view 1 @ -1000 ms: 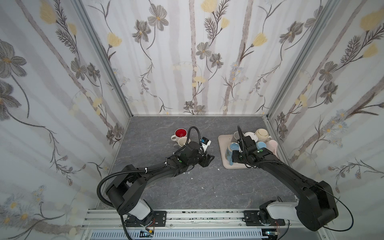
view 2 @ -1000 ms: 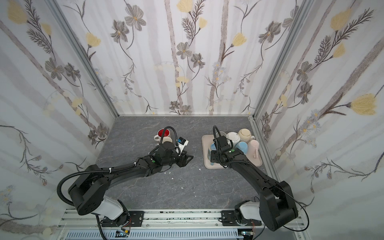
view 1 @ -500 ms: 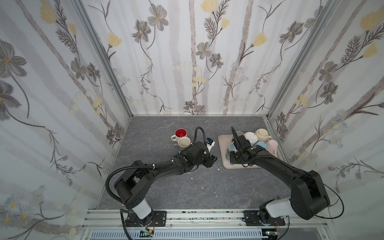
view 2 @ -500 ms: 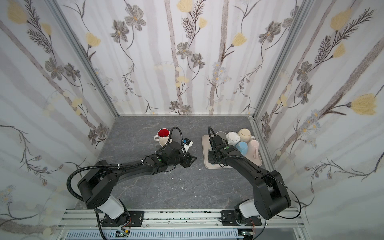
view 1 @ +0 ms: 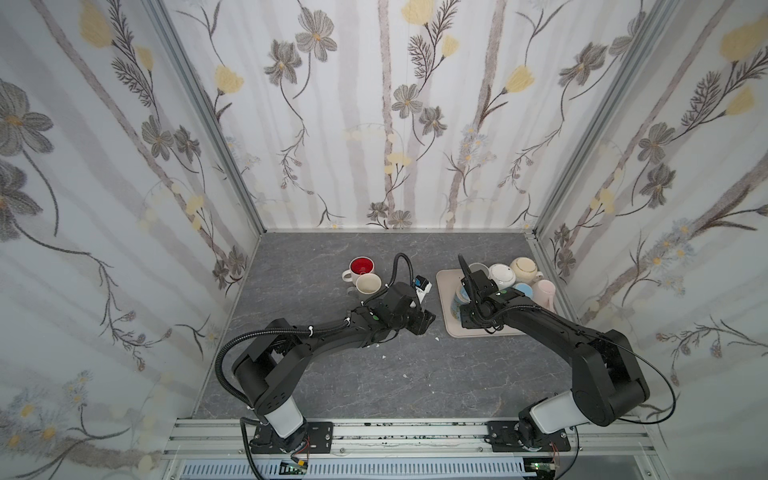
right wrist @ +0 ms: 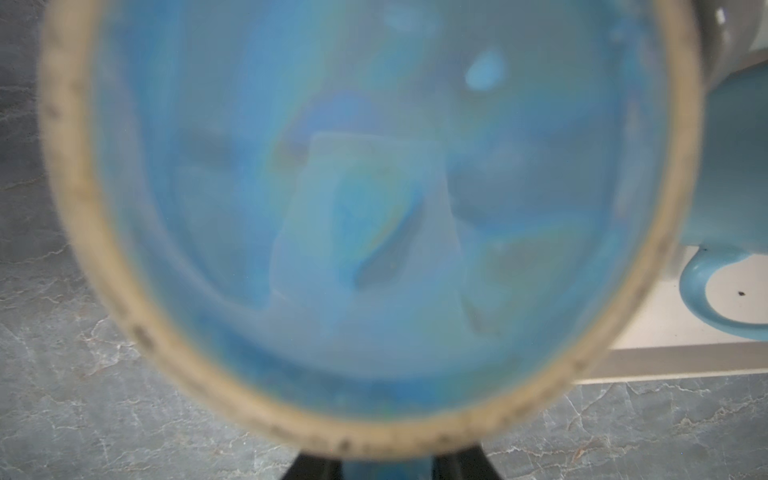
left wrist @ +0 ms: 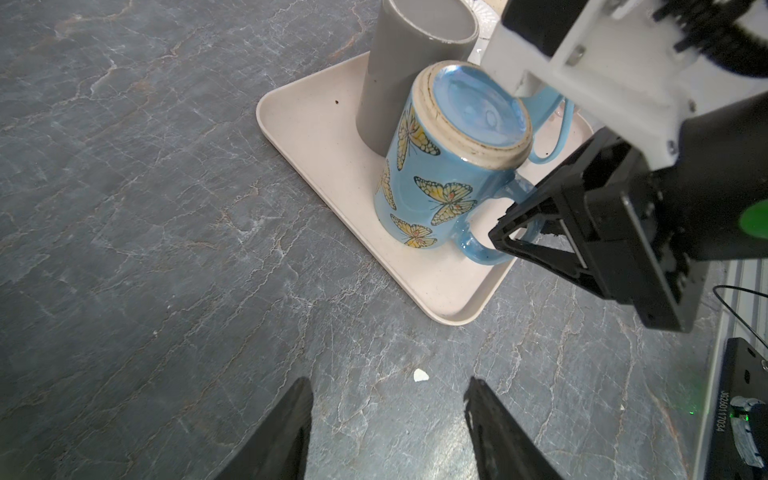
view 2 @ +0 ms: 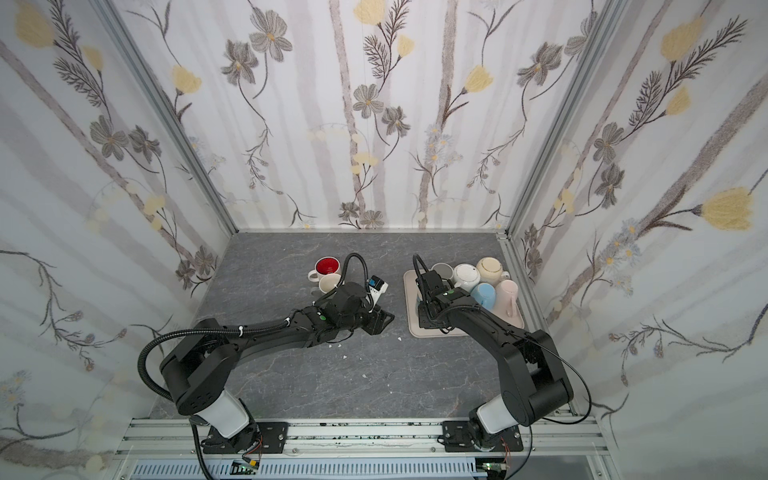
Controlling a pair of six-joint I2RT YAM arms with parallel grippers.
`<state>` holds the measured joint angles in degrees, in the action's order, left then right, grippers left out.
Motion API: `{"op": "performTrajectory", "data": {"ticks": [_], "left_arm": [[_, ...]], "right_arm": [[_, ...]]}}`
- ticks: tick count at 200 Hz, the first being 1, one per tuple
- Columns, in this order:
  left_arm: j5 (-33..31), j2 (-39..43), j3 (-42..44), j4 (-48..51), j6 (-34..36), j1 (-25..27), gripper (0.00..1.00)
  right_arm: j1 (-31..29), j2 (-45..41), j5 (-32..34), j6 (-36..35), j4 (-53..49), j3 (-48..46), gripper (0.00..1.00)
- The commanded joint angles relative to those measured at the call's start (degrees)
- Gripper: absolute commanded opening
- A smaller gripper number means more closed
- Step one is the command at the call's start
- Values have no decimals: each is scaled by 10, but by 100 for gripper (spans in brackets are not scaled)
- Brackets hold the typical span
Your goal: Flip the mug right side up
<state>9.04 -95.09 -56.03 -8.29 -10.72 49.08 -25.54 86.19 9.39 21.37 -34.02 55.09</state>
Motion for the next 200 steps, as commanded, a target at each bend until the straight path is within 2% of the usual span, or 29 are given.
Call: {"op": "performTrajectory", "data": {"ticks": [1, 22, 41, 52, 88, 106, 142, 161, 200], "left_arm": [[-4, 2, -3, 6, 5, 1, 59], [-7, 8, 3, 4, 6, 1, 59], [-10, 12, 7, 2, 8, 1, 59], [-9, 11, 7, 1, 9, 1, 59], [-3, 7, 4, -1, 6, 1, 59], [-4, 10, 7, -1, 5, 1, 59], [-12, 20, 14, -1, 8, 1, 59], [-12, 24, 17, 0, 6, 1, 59], [-16, 33, 23, 1, 7, 1, 59]], "right_arm": [[0, -8, 13, -8, 12, 4, 20], [0, -27, 17, -9, 20, 4, 18], [0, -39, 23, -9, 18, 8, 27], [0, -39, 23, -10, 15, 10, 28], [-1, -36, 13, -12, 17, 4, 11], [-1, -38, 12, -12, 19, 0, 10], [-1, -24, 12, -12, 16, 0, 24], [-1, -15, 7, -12, 18, 1, 25], [-1, -14, 7, -16, 25, 3, 13]]}}
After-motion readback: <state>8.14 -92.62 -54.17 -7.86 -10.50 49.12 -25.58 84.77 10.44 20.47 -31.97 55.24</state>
